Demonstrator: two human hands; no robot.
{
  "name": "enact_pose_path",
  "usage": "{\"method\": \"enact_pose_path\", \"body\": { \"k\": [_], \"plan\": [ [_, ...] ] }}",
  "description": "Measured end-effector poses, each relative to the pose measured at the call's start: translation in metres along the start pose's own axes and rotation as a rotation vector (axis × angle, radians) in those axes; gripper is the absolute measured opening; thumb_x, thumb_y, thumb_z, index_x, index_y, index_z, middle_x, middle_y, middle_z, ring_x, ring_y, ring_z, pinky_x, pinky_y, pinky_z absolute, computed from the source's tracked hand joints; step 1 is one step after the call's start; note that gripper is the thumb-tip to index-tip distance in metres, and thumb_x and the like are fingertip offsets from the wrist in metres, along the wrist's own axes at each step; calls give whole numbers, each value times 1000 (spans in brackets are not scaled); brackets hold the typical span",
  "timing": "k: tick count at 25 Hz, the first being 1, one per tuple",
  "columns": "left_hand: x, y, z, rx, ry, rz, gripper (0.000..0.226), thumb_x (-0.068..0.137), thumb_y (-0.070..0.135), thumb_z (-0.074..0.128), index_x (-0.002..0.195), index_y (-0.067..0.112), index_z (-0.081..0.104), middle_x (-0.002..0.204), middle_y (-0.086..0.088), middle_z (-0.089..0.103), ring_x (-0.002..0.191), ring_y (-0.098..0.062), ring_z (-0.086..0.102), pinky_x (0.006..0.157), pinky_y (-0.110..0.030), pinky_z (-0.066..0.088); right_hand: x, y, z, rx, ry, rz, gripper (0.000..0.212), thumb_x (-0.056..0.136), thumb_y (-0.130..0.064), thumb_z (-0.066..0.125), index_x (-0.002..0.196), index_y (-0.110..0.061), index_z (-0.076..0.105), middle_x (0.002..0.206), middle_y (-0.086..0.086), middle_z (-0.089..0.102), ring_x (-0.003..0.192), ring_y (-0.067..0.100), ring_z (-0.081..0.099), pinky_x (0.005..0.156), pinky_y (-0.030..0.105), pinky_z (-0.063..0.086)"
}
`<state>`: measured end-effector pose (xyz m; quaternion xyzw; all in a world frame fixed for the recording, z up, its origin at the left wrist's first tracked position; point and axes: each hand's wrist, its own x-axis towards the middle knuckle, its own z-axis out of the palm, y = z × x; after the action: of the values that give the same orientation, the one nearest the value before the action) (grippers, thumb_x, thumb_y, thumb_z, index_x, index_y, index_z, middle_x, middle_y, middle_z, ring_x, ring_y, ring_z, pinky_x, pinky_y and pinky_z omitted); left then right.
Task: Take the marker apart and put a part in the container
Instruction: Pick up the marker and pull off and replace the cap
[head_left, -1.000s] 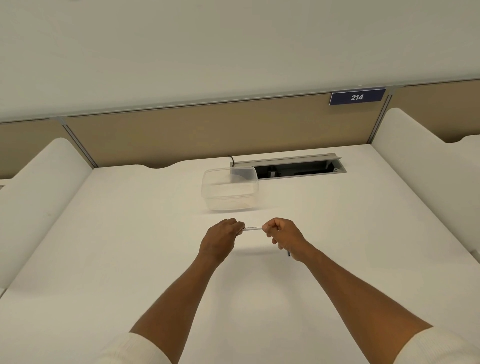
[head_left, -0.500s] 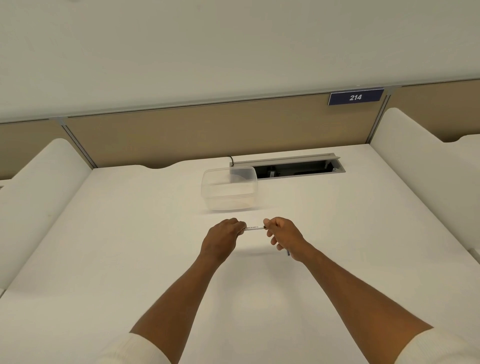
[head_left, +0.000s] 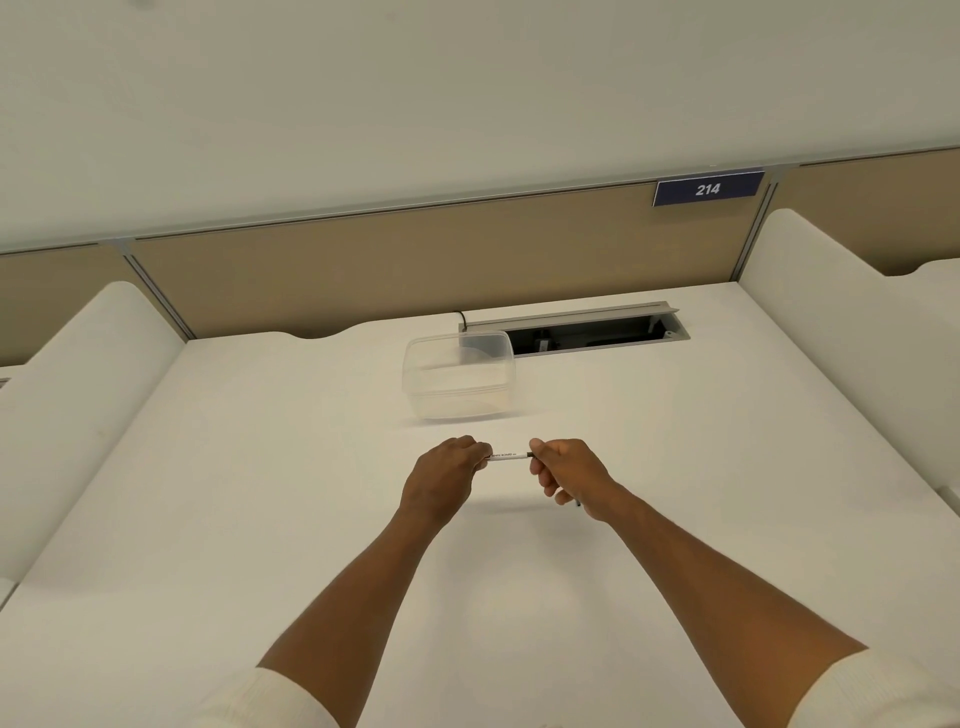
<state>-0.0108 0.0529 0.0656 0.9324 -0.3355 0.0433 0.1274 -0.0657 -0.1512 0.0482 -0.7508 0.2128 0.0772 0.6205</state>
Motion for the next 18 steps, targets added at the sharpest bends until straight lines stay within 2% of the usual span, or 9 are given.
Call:
{"method": "enact_pose_path", "body": {
  "k": [3, 6, 8, 10, 12, 15, 16, 18],
  "plan": [
    [-1, 0, 0, 6, -6, 5, 15, 96, 13, 50, 99, 22, 60, 88, 4, 60, 81, -21, 53, 59, -36, 47, -2, 4, -1, 15, -31, -43, 28, 91, -35, 62, 71, -16, 65, 66, 1, 59, 51, 13, 53, 46, 23, 43],
    [-3, -1, 2, 5, -9, -5, 15, 95, 12, 51, 98, 23, 60, 87, 4, 60, 80, -20, 53, 59, -35, 46, -3, 7, -1, 66, -30, -84, 12, 89, -24, 65, 85, -13, 67, 75, 0, 62, 55, 13, 57, 47, 25, 45],
    [-3, -1, 2, 3, -9, -8, 15, 96, 12, 51, 99, 23, 60, 87, 5, 59, 80, -20, 53, 59, -35, 46, -4, 5, 0, 82, -15, -57, 26, 89, -36, 66, 87, -11, 67, 72, -2, 64, 55, 15, 57, 46, 25, 46],
    [-3, 0, 2, 6, -8, -4, 15, 95, 12, 51, 99, 23, 60, 86, 5, 59, 79, -20, 52, 58, -34, 45, -4, 3, 1, 38, -22, -12, 38, 91, -47, 60, 79, -11, 68, 65, -3, 64, 51, 15, 55, 46, 24, 45],
    [-4, 0, 3, 10, -13, -2, 15, 95, 11, 51, 98, 23, 60, 86, 5, 59, 79, -20, 52, 58, -34, 44, -2, 6, 1, -15, -35, -23, 35, 93, -42, 58, 73, -14, 66, 64, 0, 62, 50, 13, 54, 47, 25, 45],
    [-7, 1, 3, 3, -14, -14, 15, 95, 12, 51, 99, 23, 61, 87, 5, 61, 80, -21, 53, 58, -35, 46, -1, 10, 2, 16, -29, -105, 15, 90, -24, 64, 80, -13, 66, 73, 2, 62, 56, 13, 58, 50, 26, 48],
    [-8, 1, 3, 1, -13, -15, 15, 96, 13, 51, 99, 23, 61, 88, 4, 61, 80, -21, 54, 58, -35, 46, -1, 10, 2, 45, -24, -113, 12, 89, -23, 65, 84, -12, 67, 76, 2, 62, 57, 14, 60, 51, 27, 49],
    [-7, 1, 2, 3, -7, -11, 15, 96, 14, 51, 101, 23, 61, 89, 5, 61, 81, -20, 54, 59, -35, 47, -2, 8, 2, 68, -33, -75, 25, 90, -33, 66, 83, -10, 68, 73, 1, 64, 56, 15, 59, 50, 27, 49]
  ]
}}
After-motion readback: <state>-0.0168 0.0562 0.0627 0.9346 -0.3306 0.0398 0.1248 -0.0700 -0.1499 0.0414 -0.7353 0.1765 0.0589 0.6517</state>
